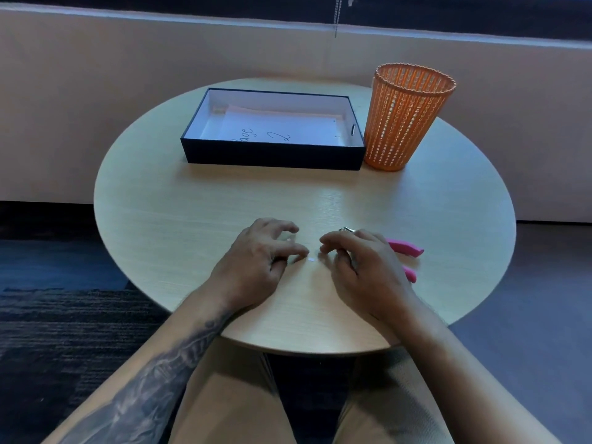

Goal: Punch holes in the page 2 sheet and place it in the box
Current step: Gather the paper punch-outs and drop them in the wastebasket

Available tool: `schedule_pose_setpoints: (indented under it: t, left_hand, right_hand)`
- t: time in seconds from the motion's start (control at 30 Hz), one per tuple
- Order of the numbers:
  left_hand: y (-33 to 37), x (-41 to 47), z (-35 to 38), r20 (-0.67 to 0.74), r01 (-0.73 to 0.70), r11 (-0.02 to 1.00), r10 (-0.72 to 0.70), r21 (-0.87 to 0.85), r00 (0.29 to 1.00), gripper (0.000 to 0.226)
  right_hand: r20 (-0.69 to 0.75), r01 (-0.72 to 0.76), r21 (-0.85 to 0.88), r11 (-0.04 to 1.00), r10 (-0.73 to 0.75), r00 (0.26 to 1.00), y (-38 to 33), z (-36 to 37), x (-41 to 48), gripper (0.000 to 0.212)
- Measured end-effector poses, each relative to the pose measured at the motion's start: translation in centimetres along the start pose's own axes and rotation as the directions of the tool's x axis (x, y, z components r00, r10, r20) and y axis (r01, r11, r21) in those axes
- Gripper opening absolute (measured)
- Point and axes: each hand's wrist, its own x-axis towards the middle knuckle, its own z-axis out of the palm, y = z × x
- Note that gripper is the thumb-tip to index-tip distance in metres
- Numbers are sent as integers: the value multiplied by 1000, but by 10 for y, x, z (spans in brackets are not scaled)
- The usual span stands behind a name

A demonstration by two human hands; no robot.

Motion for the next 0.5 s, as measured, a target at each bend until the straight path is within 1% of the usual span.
schedule_pose_setpoints:
  t: [0.1, 0.17, 0.23, 0.33, 0.37, 0.4, 0.43, 0.47, 0.5]
  left_hand:
    - [0, 0, 0, -64, 25, 997, -30, -78, 998, 30]
    - [1, 0, 1, -124, 62, 993, -74, -96, 989, 25]
    - [2, 0, 1, -167, 115, 990, -127, -82, 978, 21]
    - [2, 2, 2, -162, 156, 986, -163, -51, 973, 17]
    - [2, 2, 2, -154, 150, 988, -154, -36, 976, 16]
    - [1, 2, 3, -150, 143, 989, -146, -26, 978, 15]
    - [1, 2, 3, -152, 140, 990, -142, -23, 978, 14]
    - [0, 1, 3, -155, 142, 990, -143, -22, 977, 14]
    - [0, 2, 4, -159, 140, 990, -142, -26, 977, 14]
  right_hand:
    - [-26, -32, 130, 991, 36, 999, 1, -4, 0, 34]
    - [-20, -67, 246, 967, 74, 997, 5, -4, 0, 30]
    - [-19, -106, 419, 902, 126, 992, 7, -3, 1, 24]
    - [2, -163, 640, 751, 210, 978, 2, -9, 5, 13]
    - [28, -173, 722, 670, 221, 975, 0, -13, 7, 8]
    - [83, -203, 818, 538, 239, 967, -1, -18, 9, 9]
    - [173, -257, 901, 350, 254, 952, -2, -23, 11, 13]
    - [279, -315, 940, 131, 238, 930, -5, -25, 12, 15]
    - [351, -349, 936, -46, 211, 912, -6, -29, 13, 15]
